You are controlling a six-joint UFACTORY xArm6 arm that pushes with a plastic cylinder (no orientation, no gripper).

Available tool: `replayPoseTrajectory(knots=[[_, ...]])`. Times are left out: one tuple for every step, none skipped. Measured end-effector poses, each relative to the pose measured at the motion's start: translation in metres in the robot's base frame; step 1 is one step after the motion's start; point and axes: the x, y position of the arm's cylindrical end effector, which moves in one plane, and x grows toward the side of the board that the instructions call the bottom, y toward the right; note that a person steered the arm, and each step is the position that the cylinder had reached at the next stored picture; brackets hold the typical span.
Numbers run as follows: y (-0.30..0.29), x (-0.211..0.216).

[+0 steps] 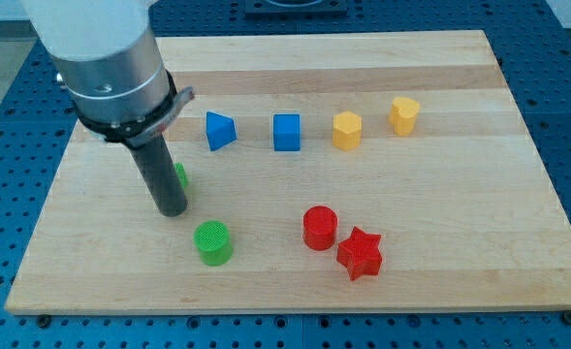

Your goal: Place the green circle parallel to the blue triangle

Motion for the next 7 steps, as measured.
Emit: replayPoseTrajectory(knots=[[0.002, -0.004], [0.002, 0.019], [0.002, 0.062], [0.002, 0.064], [0.005, 0.03], [0.026, 0.011], [0.048, 0.032]])
